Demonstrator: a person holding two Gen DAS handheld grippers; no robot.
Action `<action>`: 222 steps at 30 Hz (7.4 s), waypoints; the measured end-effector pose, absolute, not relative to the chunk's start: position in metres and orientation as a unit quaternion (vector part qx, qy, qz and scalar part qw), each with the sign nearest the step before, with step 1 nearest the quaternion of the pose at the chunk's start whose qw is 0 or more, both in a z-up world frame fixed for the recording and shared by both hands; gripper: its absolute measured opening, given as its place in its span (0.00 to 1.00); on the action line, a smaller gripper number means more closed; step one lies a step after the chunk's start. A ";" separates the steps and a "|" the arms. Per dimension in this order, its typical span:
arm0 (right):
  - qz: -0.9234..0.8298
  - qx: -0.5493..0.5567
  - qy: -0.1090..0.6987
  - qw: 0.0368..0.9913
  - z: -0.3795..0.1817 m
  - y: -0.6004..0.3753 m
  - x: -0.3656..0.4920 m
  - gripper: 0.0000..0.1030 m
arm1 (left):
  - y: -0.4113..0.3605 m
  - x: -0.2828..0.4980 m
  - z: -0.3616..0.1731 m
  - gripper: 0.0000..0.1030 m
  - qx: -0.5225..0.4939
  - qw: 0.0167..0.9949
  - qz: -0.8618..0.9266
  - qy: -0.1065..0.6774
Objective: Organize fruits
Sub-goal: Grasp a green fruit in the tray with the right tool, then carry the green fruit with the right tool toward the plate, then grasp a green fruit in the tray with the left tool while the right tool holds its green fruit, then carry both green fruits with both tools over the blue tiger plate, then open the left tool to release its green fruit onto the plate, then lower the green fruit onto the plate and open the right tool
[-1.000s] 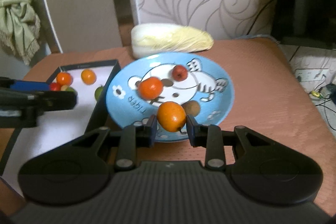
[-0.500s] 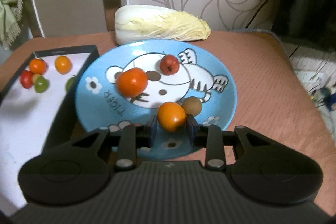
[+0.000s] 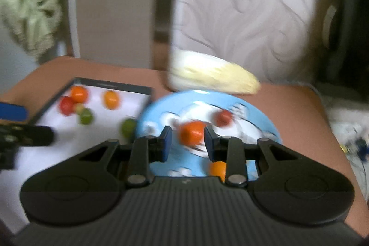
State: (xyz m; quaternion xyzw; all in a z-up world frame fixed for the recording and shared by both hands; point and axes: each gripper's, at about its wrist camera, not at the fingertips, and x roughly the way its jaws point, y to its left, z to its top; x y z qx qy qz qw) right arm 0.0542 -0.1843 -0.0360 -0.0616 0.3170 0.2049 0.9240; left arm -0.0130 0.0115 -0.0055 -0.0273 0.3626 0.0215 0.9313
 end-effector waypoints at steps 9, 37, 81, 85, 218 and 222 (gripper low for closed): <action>0.265 -0.131 0.297 0.908 -0.038 -0.119 0.051 0.29 | 0.037 -0.019 -0.006 0.68 -0.035 0.930 0.037 0.365; 0.244 -0.256 0.308 0.883 -0.067 -0.072 0.053 0.28 | 0.087 0.011 -0.015 0.69 -0.044 0.924 0.035 0.378; 0.248 0.038 0.334 0.909 0.011 -0.213 -0.020 0.28 | 0.037 0.099 -0.065 0.40 -0.059 0.901 0.046 0.428; 0.247 0.040 0.334 0.909 0.011 -0.218 -0.020 0.28 | 0.037 0.095 -0.063 0.29 -0.067 0.900 0.044 0.428; 0.177 0.079 0.364 0.911 -0.024 -0.280 0.018 0.28 | -0.070 0.032 0.021 0.57 -0.017 0.930 -0.082 0.358; 0.180 0.077 0.376 0.906 -0.037 -0.270 0.040 0.28 | -0.061 0.020 0.027 0.60 -0.018 0.935 -0.077 0.346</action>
